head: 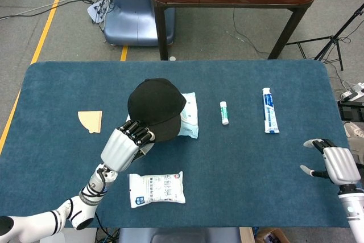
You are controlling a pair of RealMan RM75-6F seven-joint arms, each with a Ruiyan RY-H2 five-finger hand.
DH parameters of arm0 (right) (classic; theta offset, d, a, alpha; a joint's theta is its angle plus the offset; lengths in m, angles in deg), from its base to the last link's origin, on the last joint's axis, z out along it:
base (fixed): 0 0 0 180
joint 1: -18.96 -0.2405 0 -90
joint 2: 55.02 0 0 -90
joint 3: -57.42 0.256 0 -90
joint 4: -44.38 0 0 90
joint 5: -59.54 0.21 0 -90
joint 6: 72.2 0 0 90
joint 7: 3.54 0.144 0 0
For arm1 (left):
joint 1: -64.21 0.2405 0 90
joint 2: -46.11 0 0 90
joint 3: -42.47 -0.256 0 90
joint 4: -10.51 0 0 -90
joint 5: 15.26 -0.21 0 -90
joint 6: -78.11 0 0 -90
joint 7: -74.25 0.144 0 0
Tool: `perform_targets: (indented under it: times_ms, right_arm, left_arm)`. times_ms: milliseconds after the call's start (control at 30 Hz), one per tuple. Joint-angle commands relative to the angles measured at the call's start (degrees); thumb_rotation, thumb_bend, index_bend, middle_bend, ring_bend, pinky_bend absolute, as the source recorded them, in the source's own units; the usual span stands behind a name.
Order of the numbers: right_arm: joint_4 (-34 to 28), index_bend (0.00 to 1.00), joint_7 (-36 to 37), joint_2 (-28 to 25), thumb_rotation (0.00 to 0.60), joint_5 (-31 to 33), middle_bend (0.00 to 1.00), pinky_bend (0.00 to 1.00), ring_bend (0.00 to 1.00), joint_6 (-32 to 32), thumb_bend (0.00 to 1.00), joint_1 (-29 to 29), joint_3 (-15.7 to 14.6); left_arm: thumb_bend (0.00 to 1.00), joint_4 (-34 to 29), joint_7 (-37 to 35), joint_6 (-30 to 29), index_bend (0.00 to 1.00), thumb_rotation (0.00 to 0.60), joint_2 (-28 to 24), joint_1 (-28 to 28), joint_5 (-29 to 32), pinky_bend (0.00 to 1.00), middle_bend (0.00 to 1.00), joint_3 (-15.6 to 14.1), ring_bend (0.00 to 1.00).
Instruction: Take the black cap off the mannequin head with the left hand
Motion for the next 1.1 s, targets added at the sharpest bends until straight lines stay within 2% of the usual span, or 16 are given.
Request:
perform_targets:
  times_ms: [33,1100]
  right_arm:
    - [0.0,0.38,0.0,0.0,0.600,0.0,0.40,0.60,0.31,0.0,0.00,0.0,0.0]
    - [0.3,0.38,0.1,0.3,0.600,-0.3,0.40,0.60,0.31,-0.4,0.00,-0.3,-0.4]
  left_arm:
    - [0.43,-0.5,0.4,0.6,0.58,0.600,-0.5,-0.5,0.3,0.57,0.70,0.6,0.42]
    - [0.43,-3.8,4.8,3.6,0.58,0.600,-4.1,-4.0,2.0,0.57,0.70,3.9,0.42]
